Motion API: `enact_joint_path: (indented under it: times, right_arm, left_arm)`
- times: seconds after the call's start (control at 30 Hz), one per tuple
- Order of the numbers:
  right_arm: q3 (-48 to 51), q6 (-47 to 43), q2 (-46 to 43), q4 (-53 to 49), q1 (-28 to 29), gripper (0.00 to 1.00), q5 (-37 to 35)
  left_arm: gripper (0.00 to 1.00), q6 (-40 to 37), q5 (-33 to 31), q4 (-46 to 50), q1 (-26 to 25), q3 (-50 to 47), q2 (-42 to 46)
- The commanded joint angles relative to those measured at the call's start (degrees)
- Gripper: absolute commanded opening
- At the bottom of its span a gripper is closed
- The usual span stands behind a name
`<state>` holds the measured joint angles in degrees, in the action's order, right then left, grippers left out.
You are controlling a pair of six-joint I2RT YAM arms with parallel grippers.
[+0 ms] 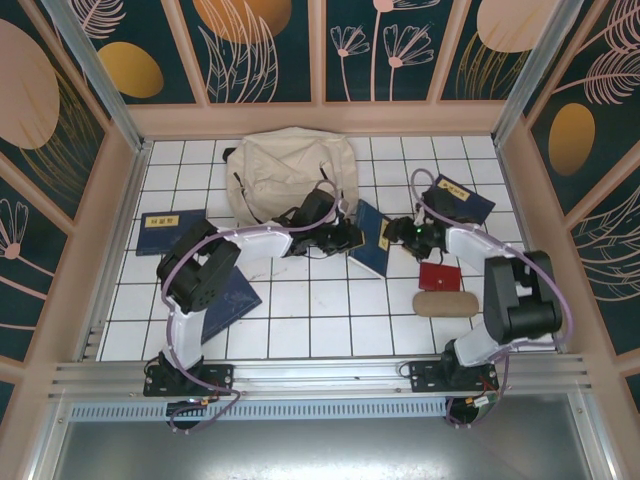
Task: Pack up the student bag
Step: Pick up the book at the center of the table, then pass the book.
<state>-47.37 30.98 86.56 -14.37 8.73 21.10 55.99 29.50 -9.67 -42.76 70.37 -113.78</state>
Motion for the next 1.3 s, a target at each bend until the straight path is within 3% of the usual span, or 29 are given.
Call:
enact_joint_path:
  times: [0.0,0.13,0.27,0.4,0.57,0.73,0.97,1.27]
  right_arm:
    - [0.64,2.78,-6.59,2.78,-3.09,0.68,1.78]
    - [1.71,4.78,-11.43,11.25,-4.85,0.75,12.24]
    - [1.94,9.83,-10.93,21.23,-3.97,0.78,22.77]
    - [2.02,14.48,-9.81,27.44,-2.59,0.92,24.49]
    - [5.14,24.22,-8.68,40.27,-1.10,0.94,29.22]
    - [9.96,38.85,-7.71,57.85,-0.47,0.91,29.08]
    - [12.05,55.87,-3.19,78.62,0.91,0.82,23.43]
    - [12.82,64.54,2.24,92.32,4.42,0.64,14.34]
  left_arm:
    - [0.00,-8.47,0.01,-0.17,-0.24,3.96,6.05]
    - [0.00,-10.59,-2.99,-0.54,0.33,6.71,8.49]
    - [0.00,-7.41,-2.40,-3.83,2.60,8.05,9.40]
    - [0.00,-1.30,0.20,-9.00,4.64,7.95,10.30]
    - [0.00,5.95,-1.00,-15.23,6.29,5.88,12.33]
    - [0.00,15.32,-1.02,-24.97,7.76,3.18,12.84]
    - [0.00,20.82,-2.73,-31.51,8.06,1.90,12.18]
    - [0.00,23.31,-2.70,-32.62,8.26,0.94,11.85]
